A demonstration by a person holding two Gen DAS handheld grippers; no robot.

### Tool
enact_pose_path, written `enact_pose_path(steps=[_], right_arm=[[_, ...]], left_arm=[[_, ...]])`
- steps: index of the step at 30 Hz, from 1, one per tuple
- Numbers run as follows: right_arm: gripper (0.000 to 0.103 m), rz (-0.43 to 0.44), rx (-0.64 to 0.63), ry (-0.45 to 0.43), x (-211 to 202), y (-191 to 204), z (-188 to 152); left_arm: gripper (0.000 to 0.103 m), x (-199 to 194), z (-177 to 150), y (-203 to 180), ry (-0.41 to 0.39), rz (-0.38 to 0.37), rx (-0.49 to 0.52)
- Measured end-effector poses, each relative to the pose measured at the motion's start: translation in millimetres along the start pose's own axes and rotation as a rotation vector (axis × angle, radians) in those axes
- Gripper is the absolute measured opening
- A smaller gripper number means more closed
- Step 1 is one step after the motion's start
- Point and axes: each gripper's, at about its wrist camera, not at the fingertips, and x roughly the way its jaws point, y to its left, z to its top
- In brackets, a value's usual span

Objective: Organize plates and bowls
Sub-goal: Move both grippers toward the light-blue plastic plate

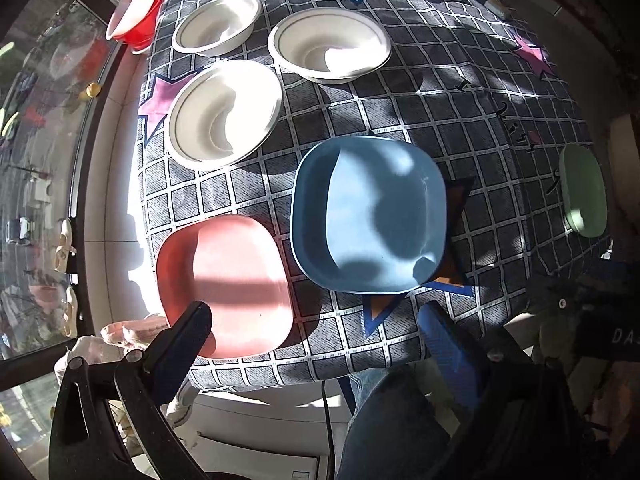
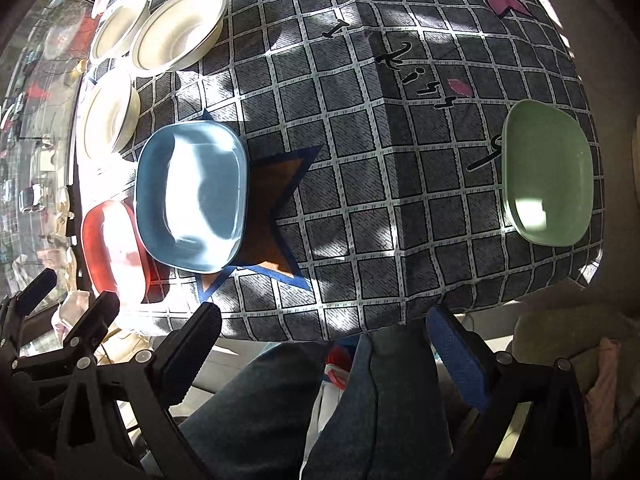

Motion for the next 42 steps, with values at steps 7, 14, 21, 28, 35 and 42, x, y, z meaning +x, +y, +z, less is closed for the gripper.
enact_pose_path(steps=[7, 14, 21, 28, 35, 42], right_arm=[[0.103, 0.001, -0.010, -0.003, 7.6, 7.7, 1.6], [0.103, -0.019, -0.018, 0.015, 14.6, 11.2, 3.2], [0.103, -0.034, -0.026, 0.015, 23.9, 14.9, 4.2], [0.103, -0.065, -0.051, 0.046, 42.2, 20.6, 7.0], [0.103, -0.089, -0.051, 0.021, 62.1, 28.4, 25.1], [0.103, -0.117, -0.073, 0.003, 94.3, 44.6, 53.7]], left_arm=[[0.103, 3.7, 1.0, 4.1, 0.001, 0.002, 0.004], [0.103, 10.5, 2.9, 9.5, -0.002, 0.009, -0.002], [0.103, 15.0, 5.5, 15.2, -0.004, 0.031, -0.013], [0.103, 25.3, 11.0, 18.0, 0.004, 0.041, -0.034], [0.103, 35.2, 18.6, 19.9, 0.003, 0.062, -0.053], [0.103, 48.8, 28.4, 21.8, 0.019, 0.096, -0.052]])
